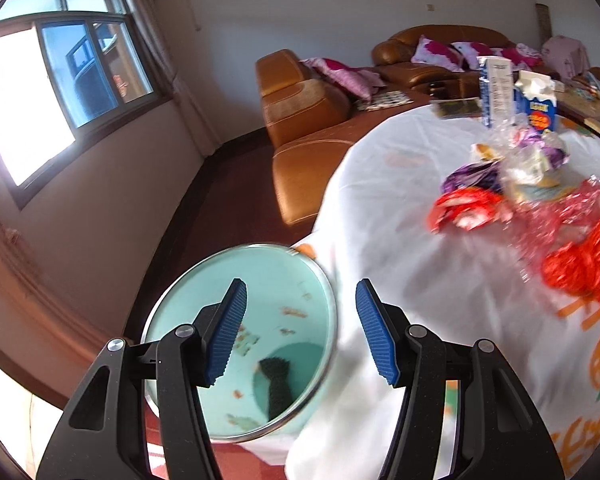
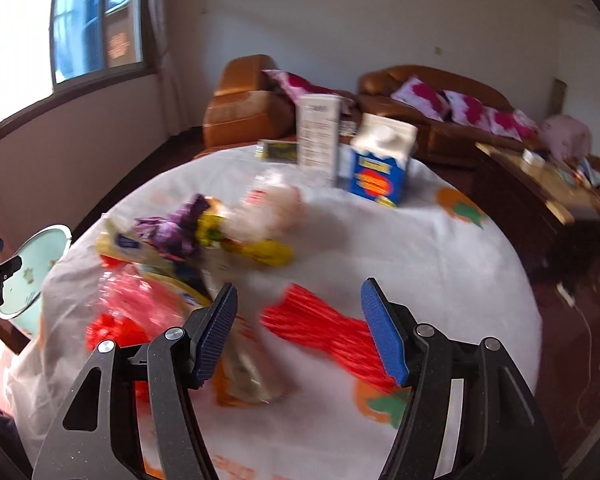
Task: Collect trash
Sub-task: 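Grasp the red plastic bag with the left gripper while the right grasps the red mesh bundle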
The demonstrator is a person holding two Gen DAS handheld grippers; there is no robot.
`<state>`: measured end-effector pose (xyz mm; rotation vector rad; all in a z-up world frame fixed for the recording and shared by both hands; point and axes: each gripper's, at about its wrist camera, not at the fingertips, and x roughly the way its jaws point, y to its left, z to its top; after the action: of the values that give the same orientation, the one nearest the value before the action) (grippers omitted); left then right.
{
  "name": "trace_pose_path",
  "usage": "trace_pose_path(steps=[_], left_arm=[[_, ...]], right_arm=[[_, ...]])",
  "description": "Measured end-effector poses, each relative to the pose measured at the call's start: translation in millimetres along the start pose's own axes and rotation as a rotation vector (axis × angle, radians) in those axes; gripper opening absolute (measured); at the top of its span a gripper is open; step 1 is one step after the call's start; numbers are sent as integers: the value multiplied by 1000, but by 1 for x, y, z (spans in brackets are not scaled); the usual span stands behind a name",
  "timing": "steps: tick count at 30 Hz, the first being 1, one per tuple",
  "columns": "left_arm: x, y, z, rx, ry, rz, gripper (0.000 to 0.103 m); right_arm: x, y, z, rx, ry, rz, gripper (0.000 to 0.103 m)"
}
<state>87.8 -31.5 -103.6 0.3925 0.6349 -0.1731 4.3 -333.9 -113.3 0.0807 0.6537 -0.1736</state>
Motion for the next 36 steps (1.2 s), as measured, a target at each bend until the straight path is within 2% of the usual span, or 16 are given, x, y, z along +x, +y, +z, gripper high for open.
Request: trace_pose_path(steps=[5, 7, 19, 23, 26, 27, 28, 30, 31, 32, 36], left_arm=[[-6, -36, 13, 27, -17, -64, 57], [-11, -46, 14, 32, -20, -82, 60], [-48, -123, 20, 93, -41, -237, 63], [-49, -148, 18, 121, -42, -269, 64], [-42, -166, 11, 155, -6, -294, 64], [-38, -171, 7, 168, 9, -303, 58], [-36, -174, 5, 175, 21, -315, 43], [-31, -176, 2, 174, 53, -360, 34], [-30, -176, 1, 176, 54, -372, 20], [-30, -177, 1, 182, 62, -397, 14], [-33, -171, 0, 179, 56, -421, 7]], right_arm=[[-3, -39, -16, 53, 16, -51, 64], [-5, -50, -21, 73, 19, -71, 64], [-31, -87, -66, 133, 31, -125, 66], [-34, -100, -73, 170, 26, -136, 66], [-32, -105, -74, 199, 24, -127, 66], [-32, -104, -74, 202, 20, -125, 66], [-31, -103, -73, 202, 15, -120, 66], [-30, -100, -72, 204, 9, -108, 66], [-27, -98, -69, 205, 8, -96, 66], [-26, -95, -67, 206, 8, -90, 66], [-18, -83, -53, 200, 7, -69, 66]])
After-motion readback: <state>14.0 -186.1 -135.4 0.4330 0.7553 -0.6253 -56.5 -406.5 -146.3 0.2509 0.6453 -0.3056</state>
